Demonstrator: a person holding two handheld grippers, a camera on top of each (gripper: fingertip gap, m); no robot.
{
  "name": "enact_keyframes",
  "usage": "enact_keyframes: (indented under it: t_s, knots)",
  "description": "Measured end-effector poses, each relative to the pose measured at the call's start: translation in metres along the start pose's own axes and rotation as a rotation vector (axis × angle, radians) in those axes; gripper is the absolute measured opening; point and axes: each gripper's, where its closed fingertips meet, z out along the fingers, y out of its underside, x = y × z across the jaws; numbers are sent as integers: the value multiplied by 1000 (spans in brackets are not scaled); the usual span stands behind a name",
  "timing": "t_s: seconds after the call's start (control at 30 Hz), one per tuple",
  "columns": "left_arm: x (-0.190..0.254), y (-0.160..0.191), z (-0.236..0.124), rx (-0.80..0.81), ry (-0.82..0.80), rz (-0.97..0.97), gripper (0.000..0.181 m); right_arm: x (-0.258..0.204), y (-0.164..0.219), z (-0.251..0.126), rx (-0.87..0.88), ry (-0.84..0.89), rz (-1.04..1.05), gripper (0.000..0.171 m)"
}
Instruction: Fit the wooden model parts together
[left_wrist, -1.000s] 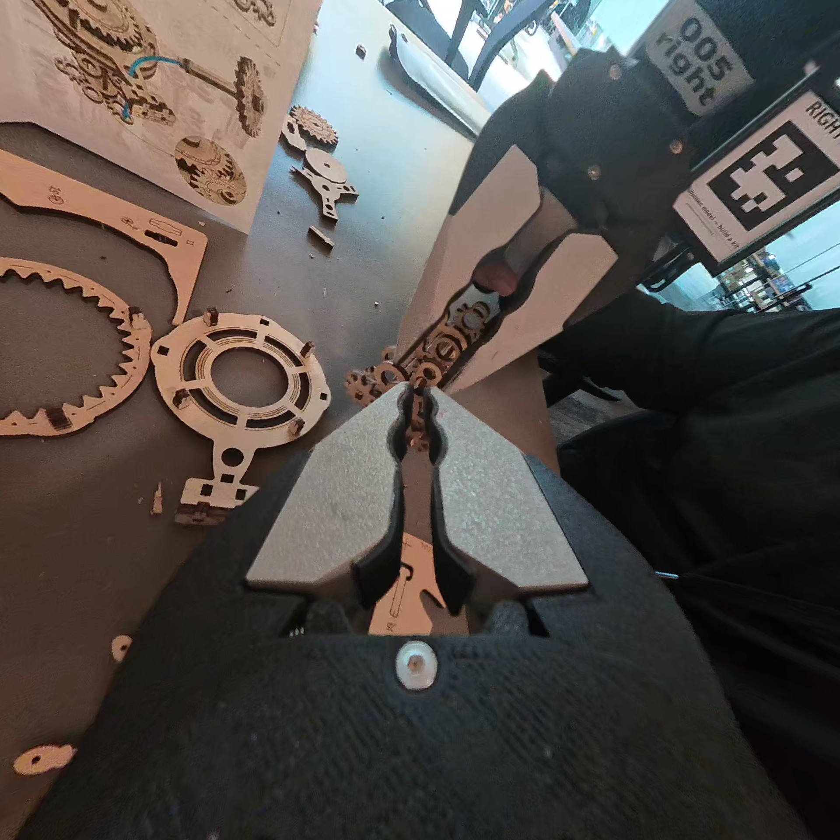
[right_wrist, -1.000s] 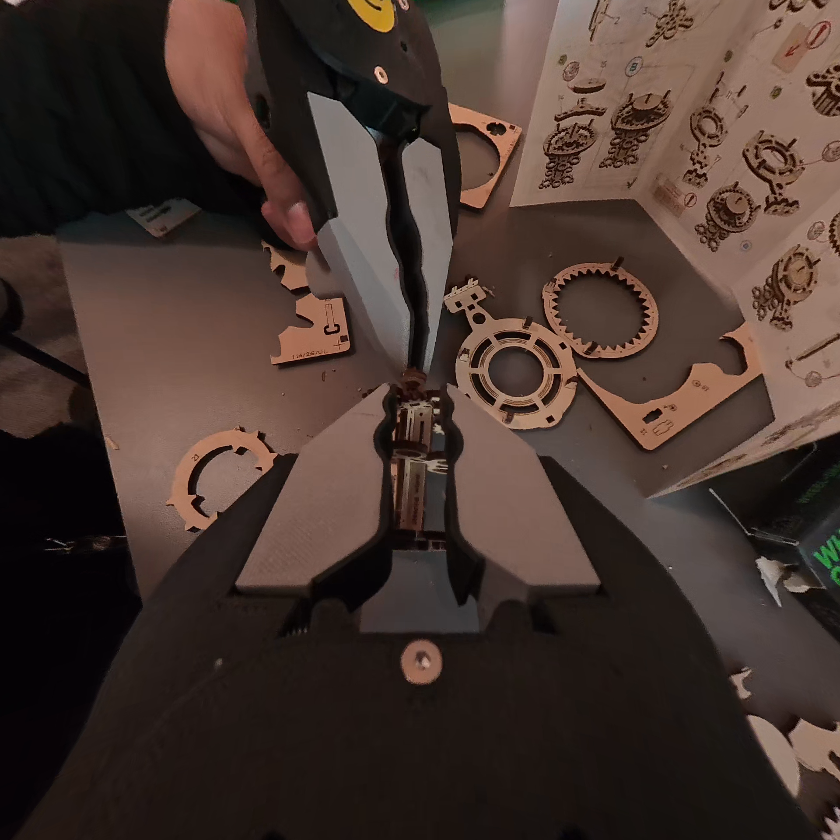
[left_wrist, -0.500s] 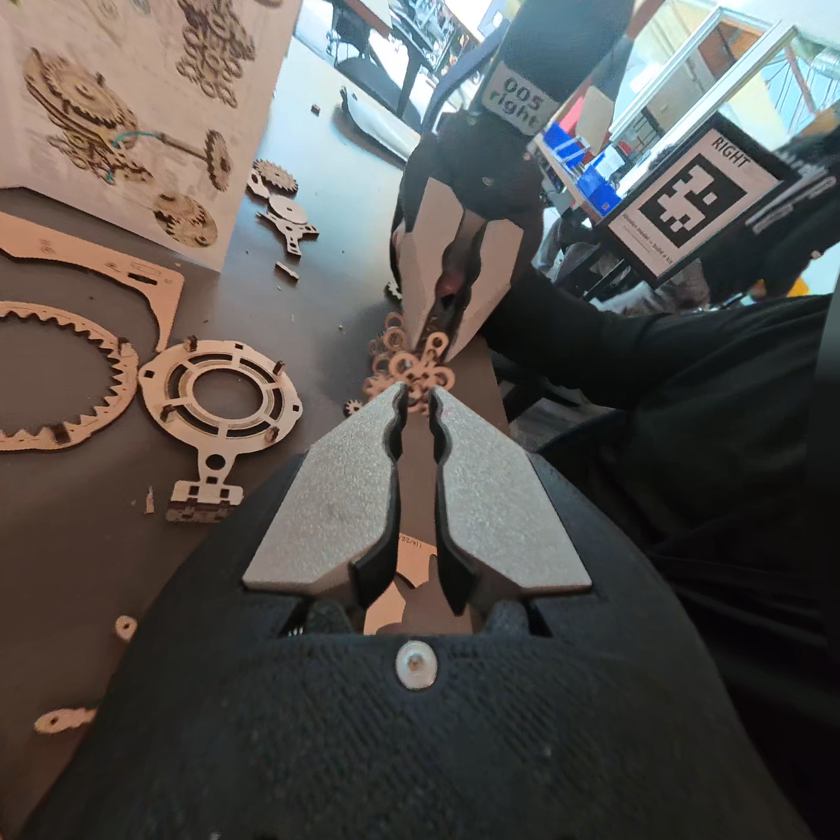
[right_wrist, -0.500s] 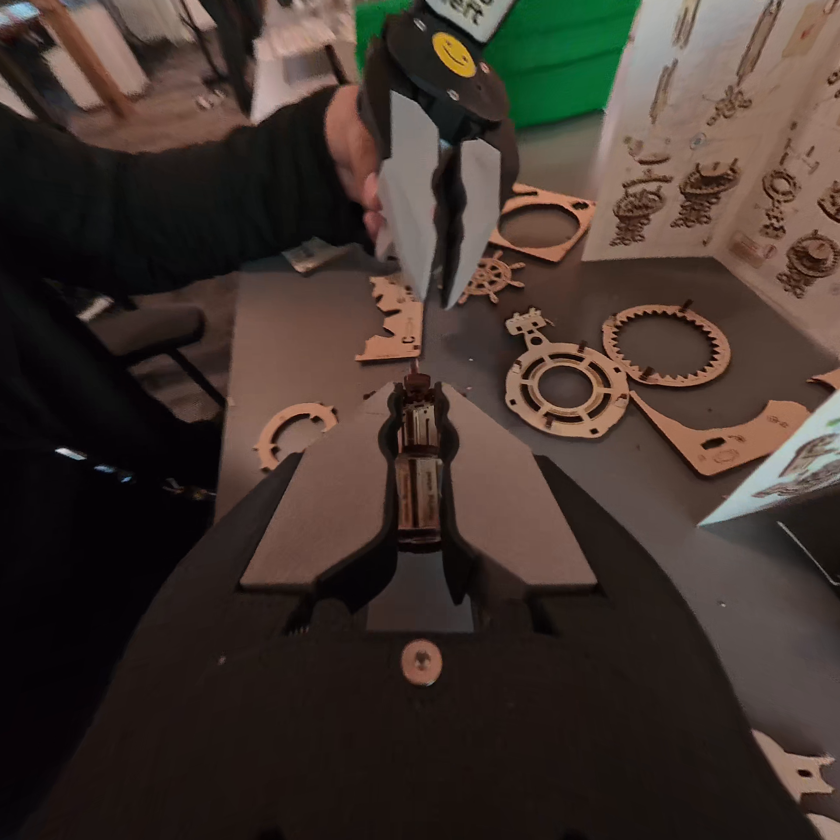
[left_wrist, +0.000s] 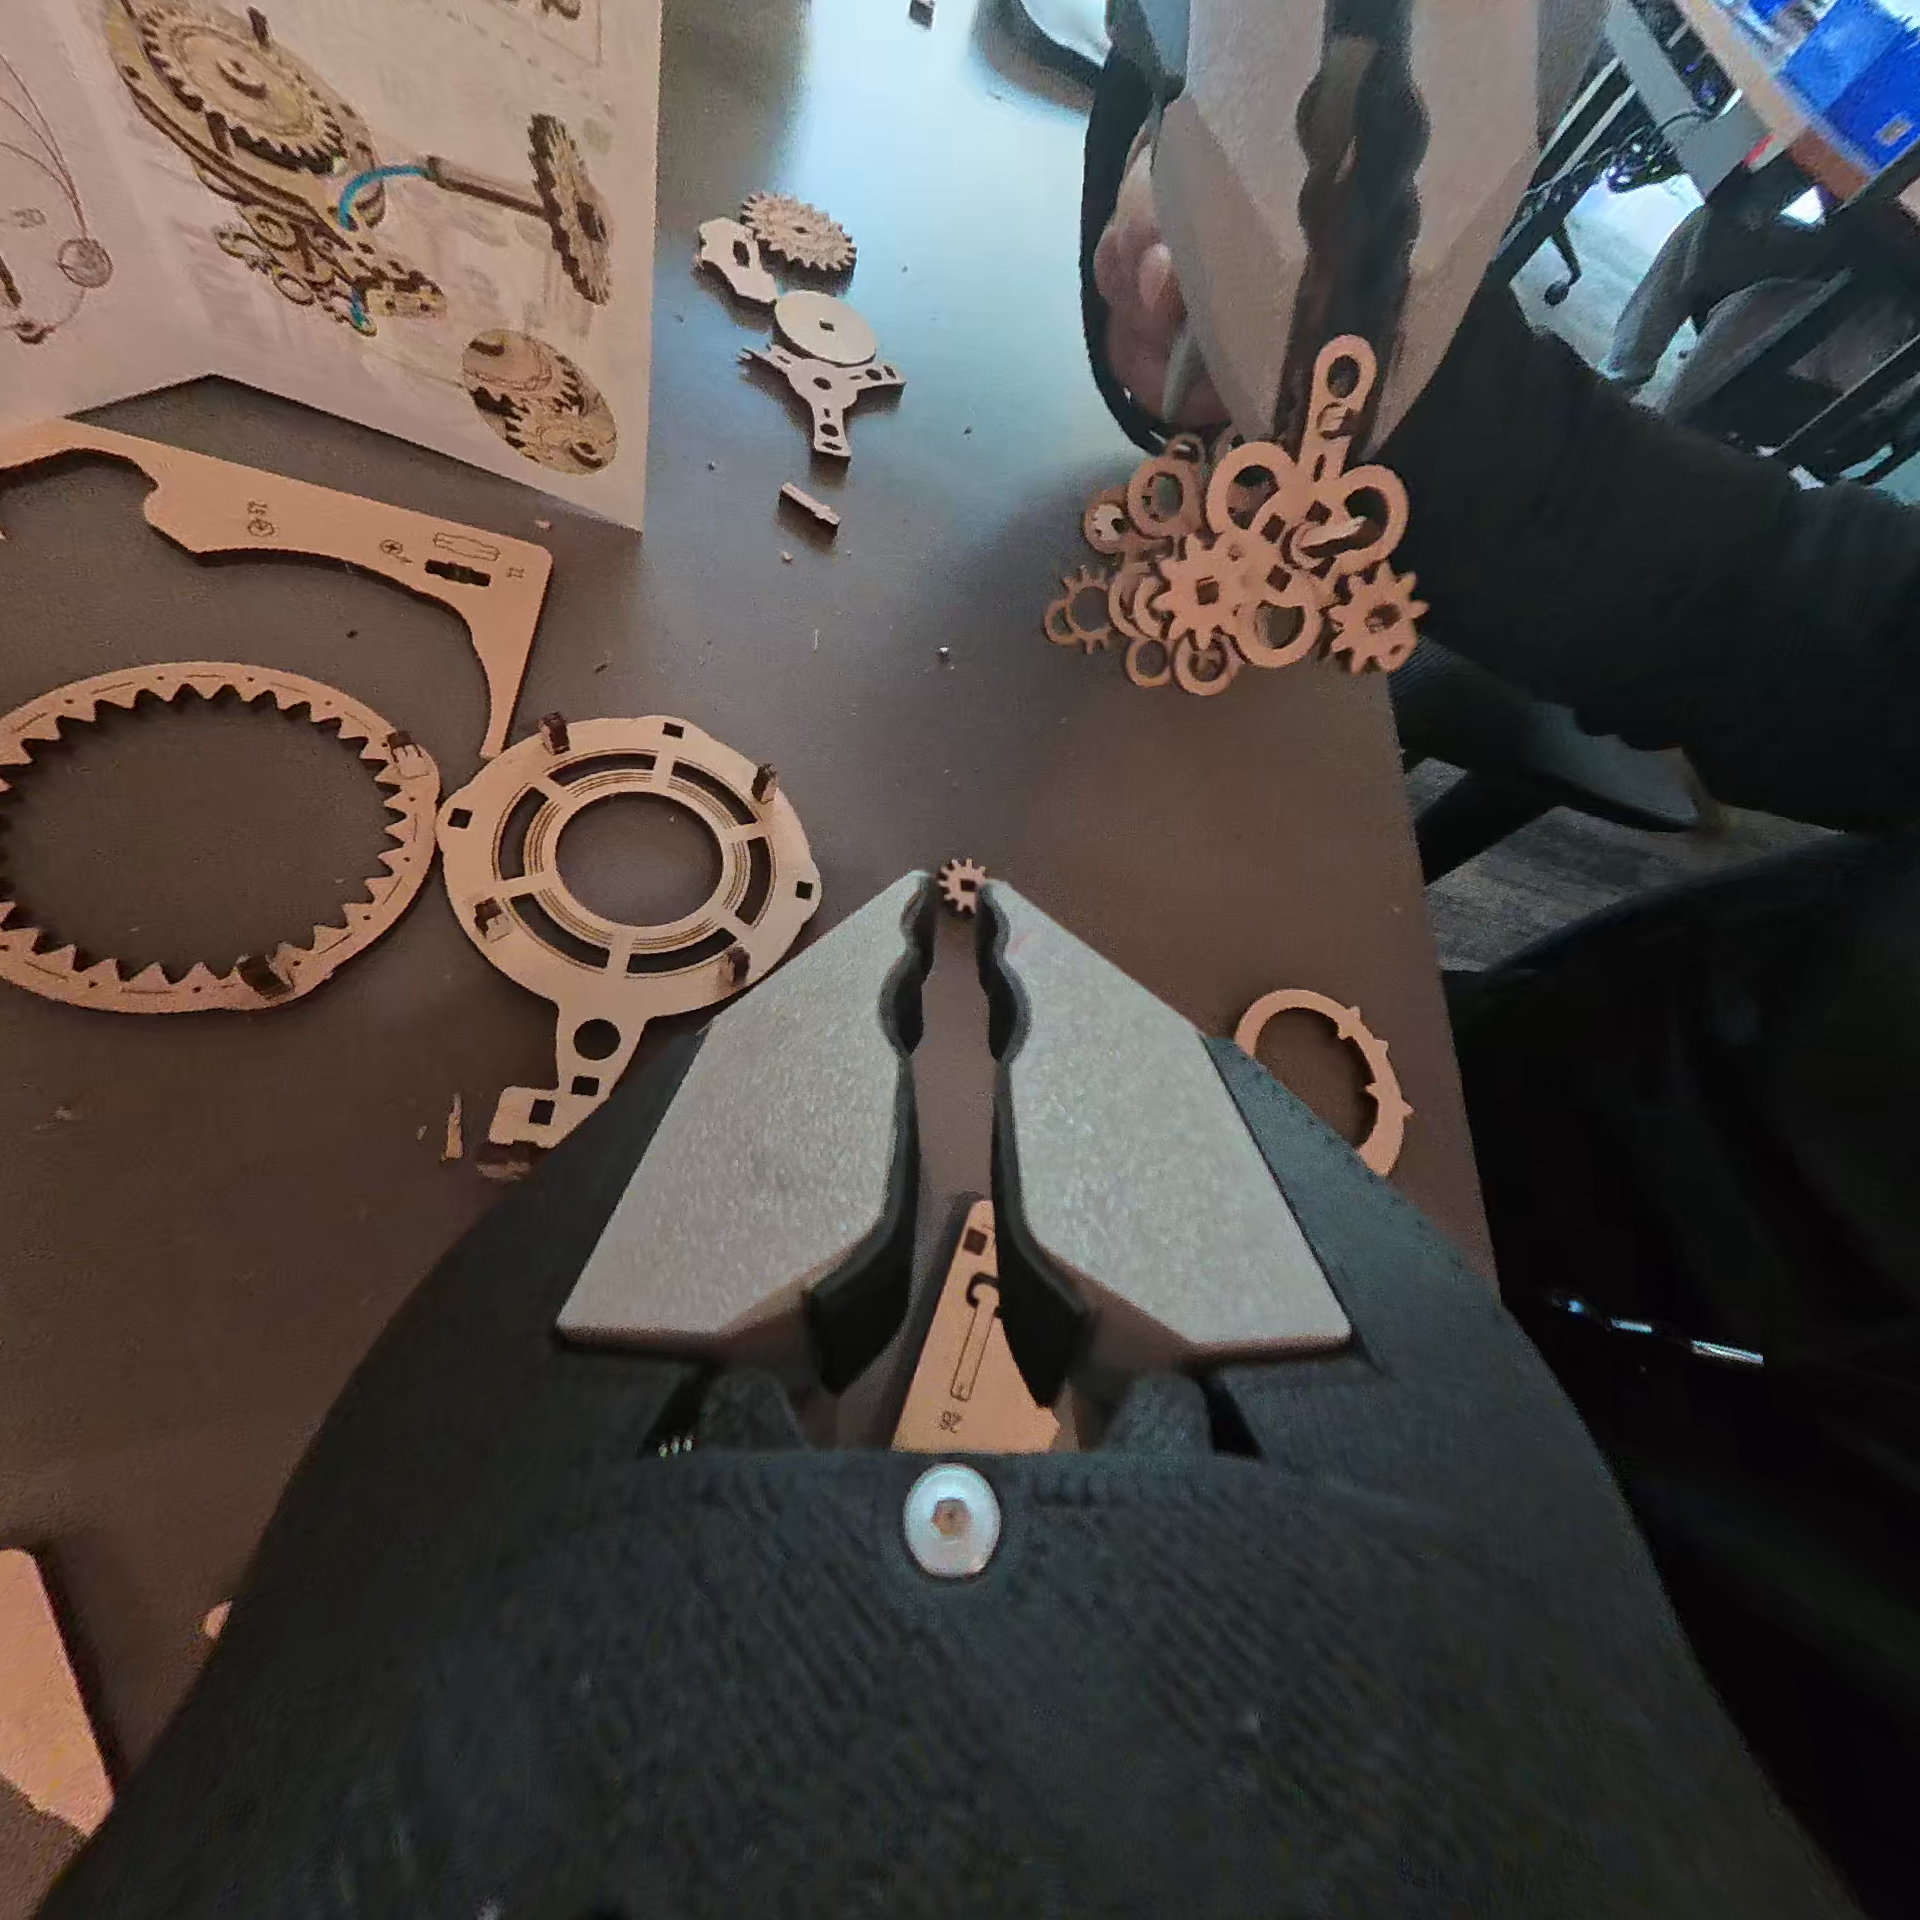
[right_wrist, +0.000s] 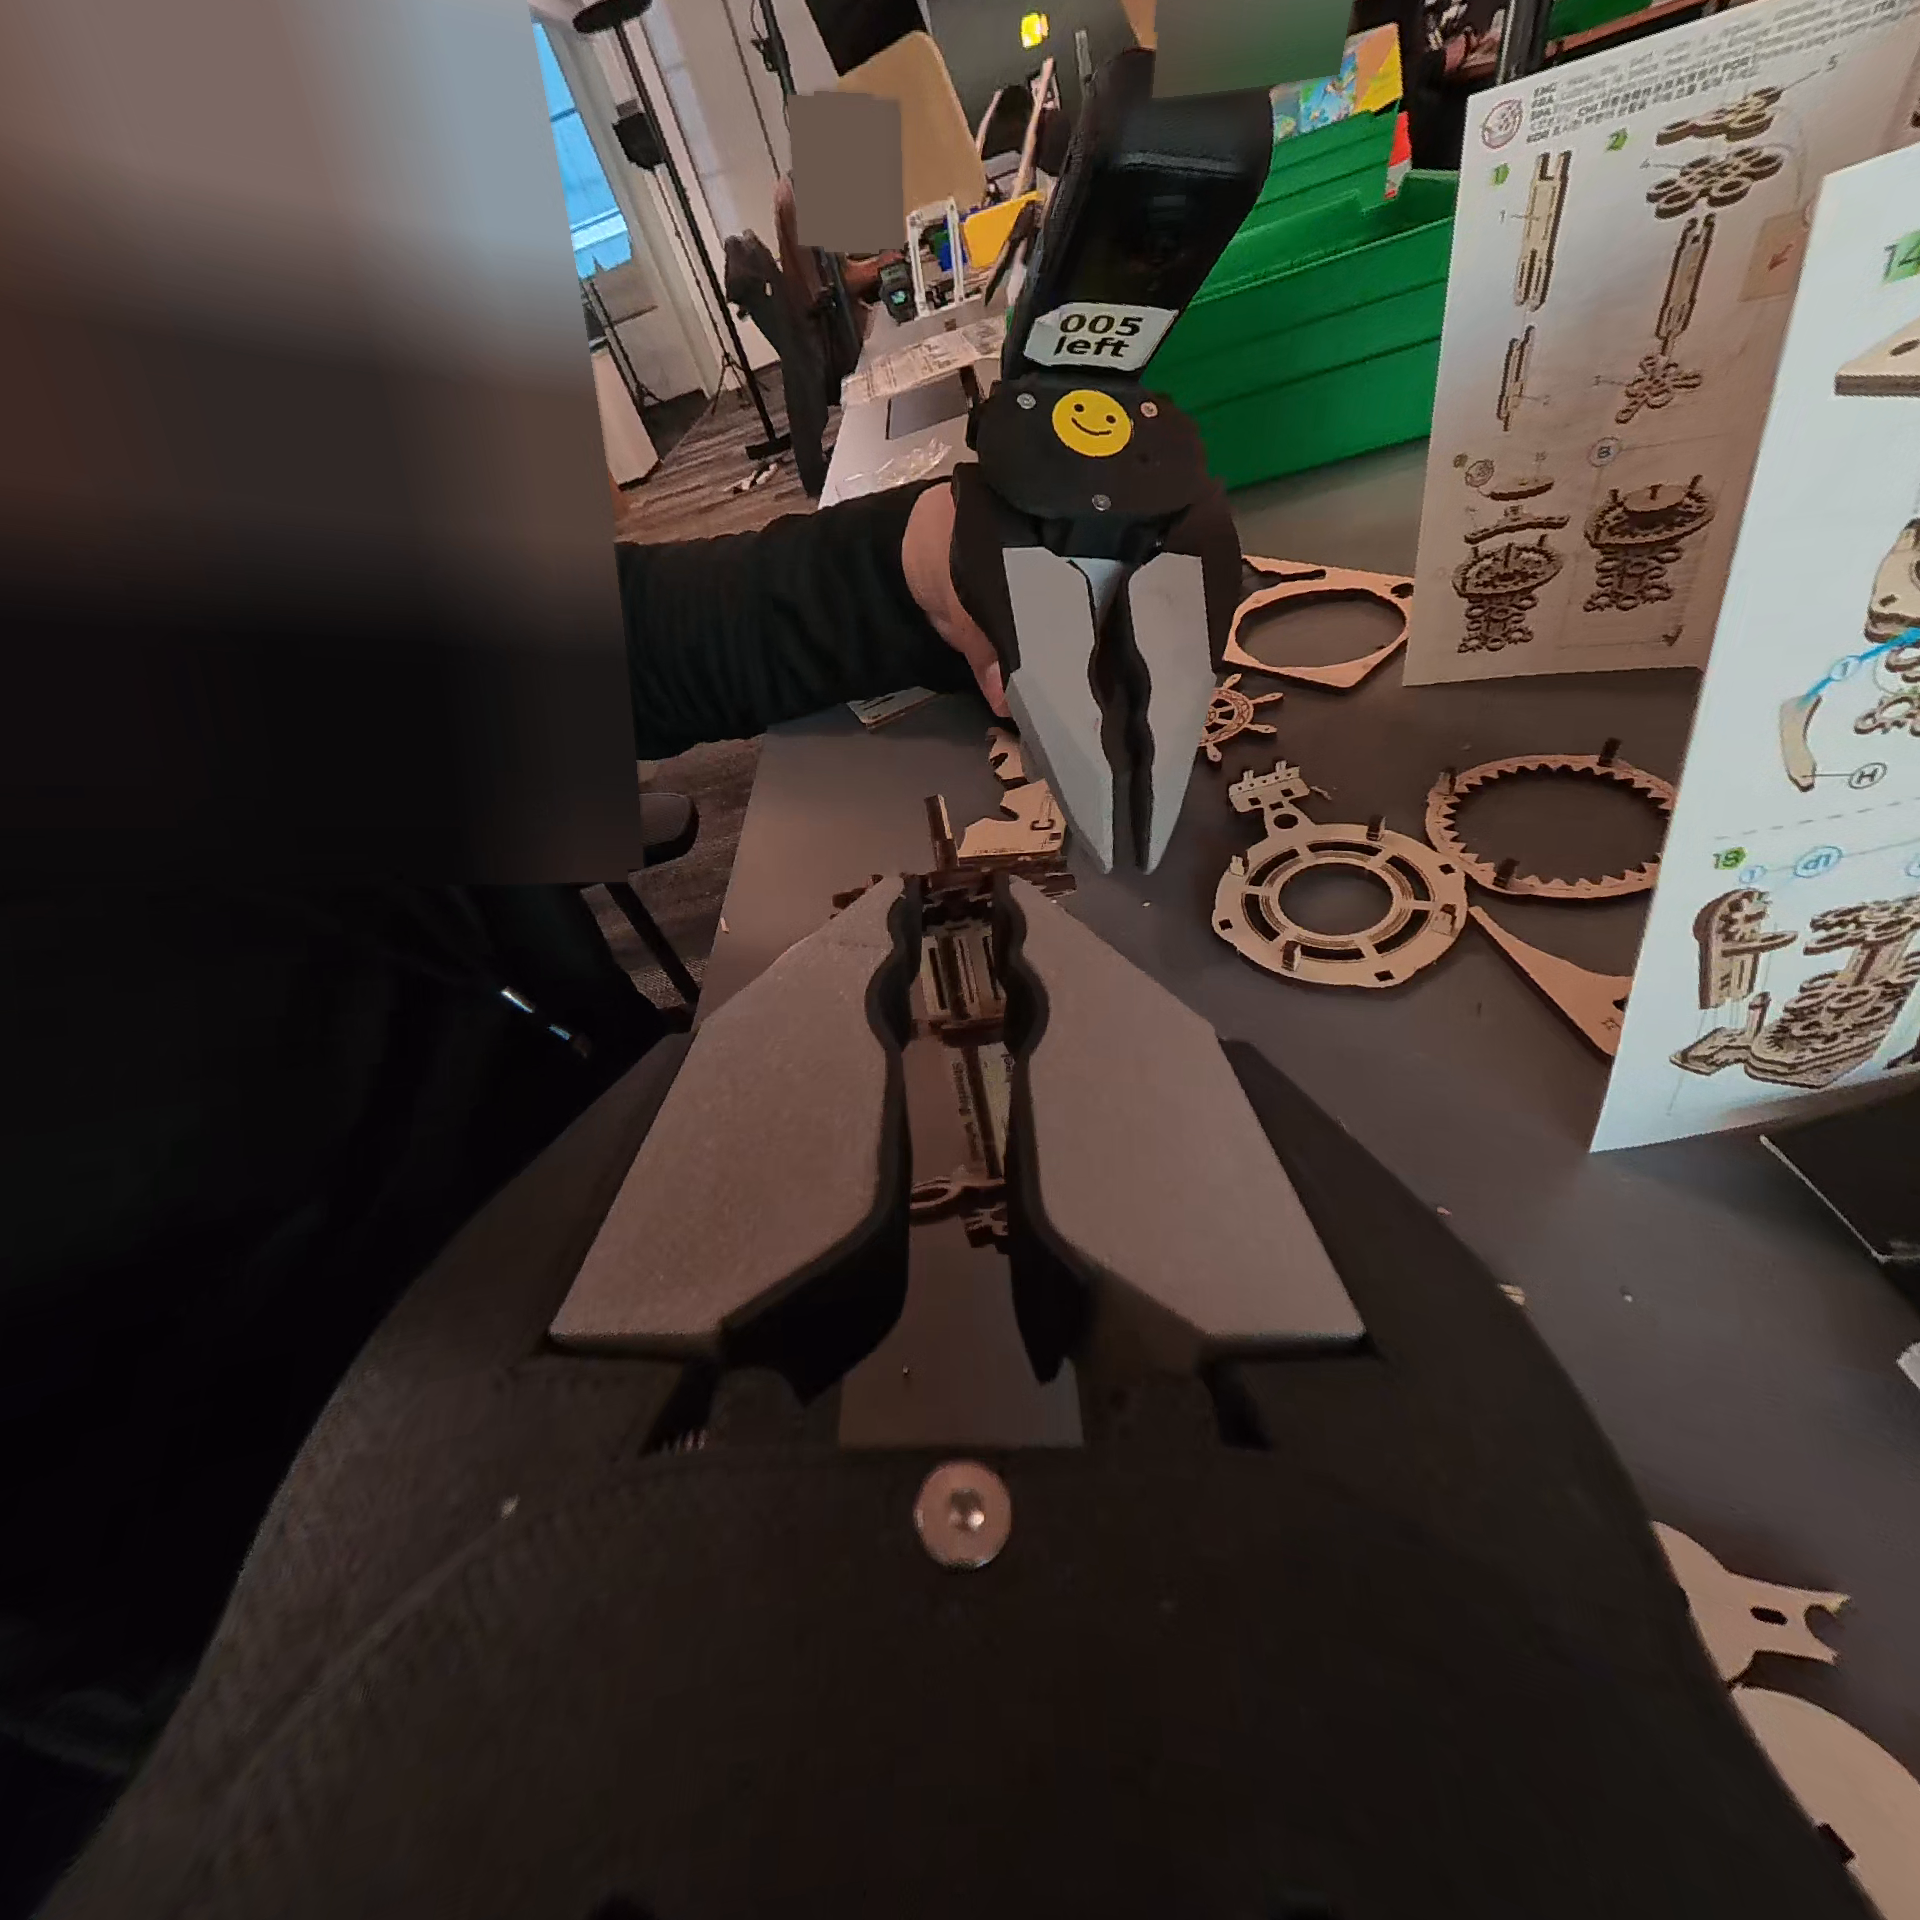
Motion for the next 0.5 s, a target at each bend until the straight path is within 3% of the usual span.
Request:
enact_keyframes:
  t_s: [0.27, 0.5]
  knots:
    - [4, 8, 9, -69, -40, 93, 22, 3, 5, -3, -34, 4, -7, 10]
    - [-3, 21, 21, -204, -156, 326, 34, 4, 5, -7, -53, 28, -41, 9]
